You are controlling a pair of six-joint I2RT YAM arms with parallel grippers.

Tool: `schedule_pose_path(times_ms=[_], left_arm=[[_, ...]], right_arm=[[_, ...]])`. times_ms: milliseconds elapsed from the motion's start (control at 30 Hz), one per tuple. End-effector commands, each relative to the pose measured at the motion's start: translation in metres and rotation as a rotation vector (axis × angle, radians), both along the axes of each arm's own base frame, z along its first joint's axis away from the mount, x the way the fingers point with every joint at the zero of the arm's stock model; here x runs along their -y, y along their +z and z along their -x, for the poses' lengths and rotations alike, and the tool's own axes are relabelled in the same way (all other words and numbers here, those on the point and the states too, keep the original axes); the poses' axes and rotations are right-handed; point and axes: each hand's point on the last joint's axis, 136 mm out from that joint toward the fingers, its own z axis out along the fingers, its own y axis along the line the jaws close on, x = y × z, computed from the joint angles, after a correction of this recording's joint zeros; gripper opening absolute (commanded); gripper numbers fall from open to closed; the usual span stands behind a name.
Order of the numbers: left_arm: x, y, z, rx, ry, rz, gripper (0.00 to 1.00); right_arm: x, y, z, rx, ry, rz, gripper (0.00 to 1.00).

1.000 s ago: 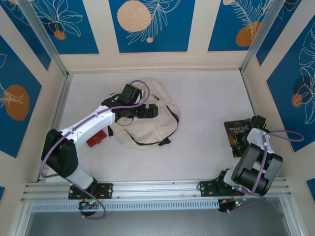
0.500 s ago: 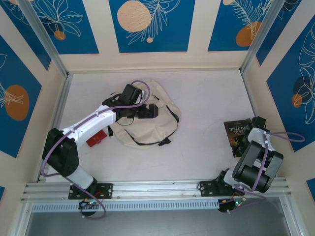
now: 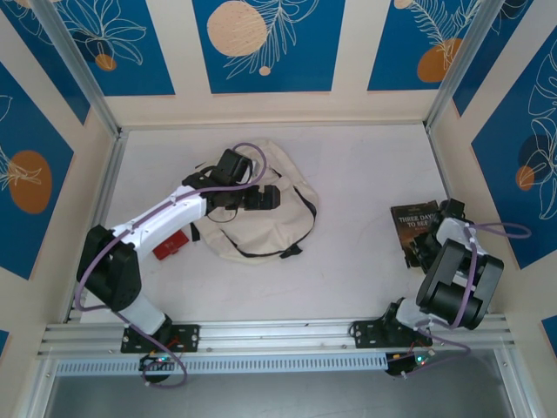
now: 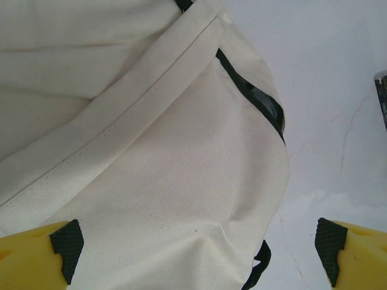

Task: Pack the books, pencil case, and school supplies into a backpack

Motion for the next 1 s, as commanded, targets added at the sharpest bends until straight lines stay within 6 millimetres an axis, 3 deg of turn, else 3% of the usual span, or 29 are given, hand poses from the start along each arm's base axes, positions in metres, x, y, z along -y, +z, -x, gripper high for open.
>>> schedule_pose_path(times_ms=[0,400,467,600,667,733,867,967], left_arm=[[0.005,0.01,-0.005,0.017,-0.016,0.017,1.0],[0.002,0.007,-0.004,0.014,-0.012,0.004,1.0],[0.004,0.006,-0.005,0.011,-0.014,0.009,1.0],[0.01,0.002,-0.008,-0.006,-0.017,0.025,1.0],[0.013,0.001,-0.01,-0.015,-0.019,0.034,1.0],[0.016,0.0,-0.011,-0.023,-0.019,0.044,1.0],[0.023,0.0,-0.012,-0.035,-0.024,0.067,1.0],[0.029,0.0,-0.014,-0.04,-0.031,0.074,1.0]], right_arm=[[-0.027,-0.005,-0.025,0.025,0.143,-0.088,0.48],[-0.094,-0.015,-0.069,-0.079,0.475,-0.11,0.46],[-0.107,-0.012,-0.076,-0.079,0.54,-0.116,0.46],[-0.159,0.003,-0.097,0.017,0.714,-0.231,0.5],[-0.167,0.015,-0.102,0.033,0.744,-0.228,0.52],[-0.166,0.032,-0.112,0.08,0.741,-0.213,0.56],[-0.139,0.062,-0.129,0.133,0.705,-0.087,0.67],[-0.125,0.068,-0.151,0.183,0.739,-0.028,0.71]])
